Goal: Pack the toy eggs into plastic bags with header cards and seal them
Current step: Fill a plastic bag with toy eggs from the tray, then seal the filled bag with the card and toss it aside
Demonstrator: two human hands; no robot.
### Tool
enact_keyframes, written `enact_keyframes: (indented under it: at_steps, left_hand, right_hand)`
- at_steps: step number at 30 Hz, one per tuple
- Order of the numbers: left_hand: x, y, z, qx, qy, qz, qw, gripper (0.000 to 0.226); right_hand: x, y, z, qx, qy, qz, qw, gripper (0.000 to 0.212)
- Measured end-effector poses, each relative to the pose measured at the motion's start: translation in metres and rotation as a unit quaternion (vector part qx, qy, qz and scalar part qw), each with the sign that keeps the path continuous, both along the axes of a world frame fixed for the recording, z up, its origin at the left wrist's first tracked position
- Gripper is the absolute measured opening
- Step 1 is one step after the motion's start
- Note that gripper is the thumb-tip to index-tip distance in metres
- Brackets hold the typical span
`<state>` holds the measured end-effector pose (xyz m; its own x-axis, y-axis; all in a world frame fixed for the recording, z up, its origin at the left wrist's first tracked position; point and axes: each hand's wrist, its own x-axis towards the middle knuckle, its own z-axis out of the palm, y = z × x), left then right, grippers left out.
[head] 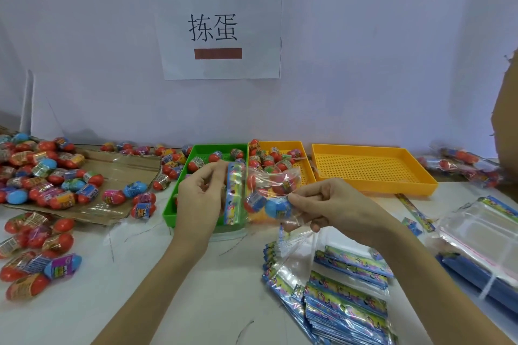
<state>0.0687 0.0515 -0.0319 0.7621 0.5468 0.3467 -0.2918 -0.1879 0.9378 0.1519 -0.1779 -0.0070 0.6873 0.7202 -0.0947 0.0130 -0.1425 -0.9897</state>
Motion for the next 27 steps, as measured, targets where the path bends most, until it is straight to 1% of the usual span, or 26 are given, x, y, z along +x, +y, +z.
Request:
enact_keyframes:
  at_steps: [2, 3, 4, 6, 7, 8, 9, 11, 12, 13, 15, 17, 19, 20, 22, 24, 27]
  left_hand:
    - [0.001, 0.006, -0.002, -0.002, -0.002, 0.011, 1.000, 0.029]
    - [0.001, 0.009, -0.002, 0.005, -0.002, 0.021, 1.000, 0.029]
    - [0.000, 0.013, -0.003, 0.013, -0.002, 0.028, 1.000, 0.028]
    - [0.001, 0.015, -0.005, 0.025, 0.001, 0.024, 0.999, 0.030]
    - [0.001, 0.013, -0.006, 0.034, 0.006, 0.015, 0.999, 0.031]
    - [0.001, 0.009, -0.007, 0.054, 0.012, 0.005, 0.998, 0.031]
    - [0.001, 0.004, -0.007, 0.088, 0.016, -0.002, 0.996, 0.029]
    - [-0.001, -0.007, -0.009, 0.203, 0.011, -0.017, 0.979, 0.022]
    - [-0.003, -0.012, -0.010, 0.269, 0.002, -0.034, 0.962, 0.020]
    - [-0.006, -0.017, -0.012, 0.335, -0.008, -0.062, 0.940, 0.021]
    - [-0.010, -0.030, -0.016, 0.455, -0.016, -0.146, 0.878, 0.030]
    - [-0.013, -0.048, -0.021, 0.525, 0.002, -0.241, 0.816, 0.043]
    - [-0.014, -0.066, -0.026, 0.556, 0.026, -0.302, 0.774, 0.053]
    - [-0.014, -0.073, -0.028, 0.566, 0.034, -0.318, 0.760, 0.055]
    - [-0.013, -0.079, -0.032, 0.578, 0.043, -0.322, 0.748, 0.054]
    - [-0.011, -0.078, -0.036, 0.583, 0.038, -0.299, 0.754, 0.053]
    - [-0.007, -0.075, -0.042, 0.585, 0.017, -0.261, 0.767, 0.050]
  right_hand:
    - [0.008, -0.008, 0.000, 0.007, 0.015, -0.066, 0.998, 0.039]
    - [0.013, -0.013, 0.002, 0.039, 0.036, -0.120, 0.991, 0.043]
    - [0.018, -0.020, 0.004, 0.097, 0.062, -0.183, 0.976, 0.045]
    - [0.028, -0.033, 0.008, 0.251, 0.103, -0.282, 0.920, 0.042]
    - [0.032, -0.038, 0.010, 0.316, 0.116, -0.305, 0.891, 0.040]
    - [0.034, -0.042, 0.010, 0.356, 0.128, -0.313, 0.871, 0.040]
    - [0.036, -0.043, 0.009, 0.367, 0.134, -0.314, 0.865, 0.040]
    - [0.034, -0.039, 0.005, 0.320, 0.125, -0.310, 0.887, 0.039]
    - [0.033, -0.035, 0.002, 0.284, 0.116, -0.304, 0.902, 0.035]
    - [0.031, -0.031, 0.000, 0.252, 0.110, -0.296, 0.915, 0.030]
    - [0.027, -0.023, -0.002, 0.206, 0.097, -0.279, 0.933, 0.023]
    - [0.025, -0.018, -0.004, 0.181, 0.084, -0.263, 0.944, 0.020]
    - [0.023, -0.015, -0.007, 0.151, 0.063, -0.261, 0.951, 0.019]
    - [0.023, -0.015, -0.009, 0.130, 0.045, -0.269, 0.953, 0.018]
    - [0.023, -0.013, -0.012, 0.083, 0.000, -0.296, 0.951, 0.016]
    - [0.024, -0.013, -0.013, 0.037, -0.045, -0.320, 0.946, 0.015]
    - [0.025, -0.016, -0.015, -0.005, -0.098, -0.332, 0.938, 0.016]
